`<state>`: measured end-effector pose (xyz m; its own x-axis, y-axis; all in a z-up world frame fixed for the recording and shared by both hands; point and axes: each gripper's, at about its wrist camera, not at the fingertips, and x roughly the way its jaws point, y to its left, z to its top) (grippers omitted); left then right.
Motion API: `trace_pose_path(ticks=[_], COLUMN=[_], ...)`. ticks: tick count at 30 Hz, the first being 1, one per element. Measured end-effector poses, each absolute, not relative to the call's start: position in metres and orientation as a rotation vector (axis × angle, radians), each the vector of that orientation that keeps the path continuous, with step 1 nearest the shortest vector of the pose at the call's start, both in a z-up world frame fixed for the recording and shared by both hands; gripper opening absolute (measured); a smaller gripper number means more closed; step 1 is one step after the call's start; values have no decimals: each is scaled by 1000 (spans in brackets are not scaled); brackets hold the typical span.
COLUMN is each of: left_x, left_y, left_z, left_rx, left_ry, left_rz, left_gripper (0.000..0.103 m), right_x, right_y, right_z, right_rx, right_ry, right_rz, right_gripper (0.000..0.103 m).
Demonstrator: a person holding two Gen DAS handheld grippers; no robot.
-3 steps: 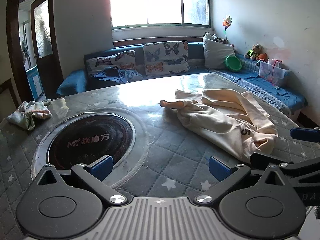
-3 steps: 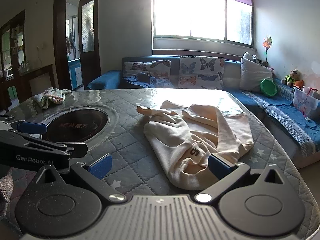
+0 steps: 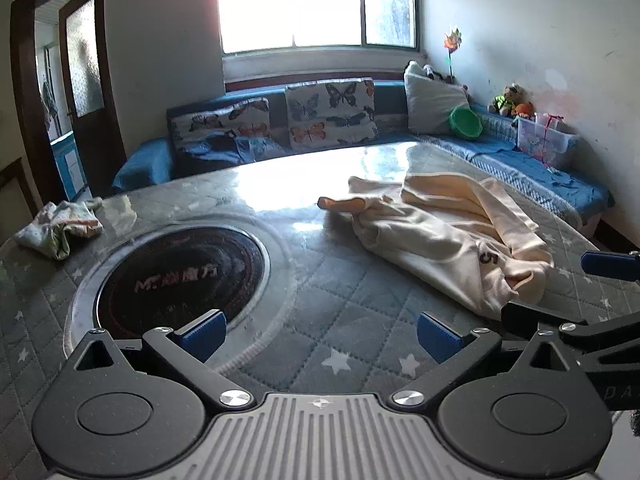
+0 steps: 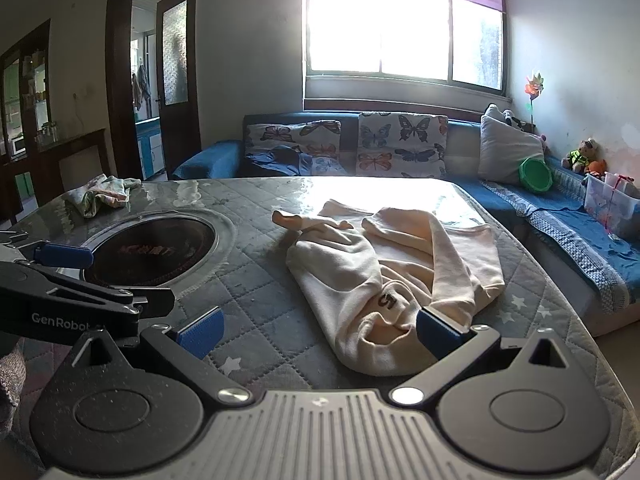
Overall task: Fold clothes
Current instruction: 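Move both grippers toward the crumpled cream sweatshirt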
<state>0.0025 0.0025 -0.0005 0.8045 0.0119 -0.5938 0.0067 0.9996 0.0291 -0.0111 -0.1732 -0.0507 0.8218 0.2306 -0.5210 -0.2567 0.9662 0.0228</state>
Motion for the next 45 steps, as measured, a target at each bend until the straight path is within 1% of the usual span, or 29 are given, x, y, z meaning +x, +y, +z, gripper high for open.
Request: trace_pose_path(ticks=[4,10,16,34,37,45], left_x=[-15,-16,-15,34,47,84], left_y=[-9,-17,-20,-29,-29,-33], left_z=[-4,-6,-7,-7,-5,-8], left_rx=[86,114,116,124,124,133], left_ry=[594,649,660,707,714,749], left_rz=[1,4,9,-29,-36,-45], left_gripper=[103,103,103,103,103,103], right_x=[-12,-32,-36,5,20,61], right_y=[-173,-179,-184,-206,-211,-224], right_z=[-49,-50,-44,-52,-53,-61], right_rx=[-46,-64,-73,-36,-34,-30], right_ry=[553,526,516,589,600,644], right_rz=[261,258,252,211,195,172], right_gripper=[103,103,103,102,98,93])
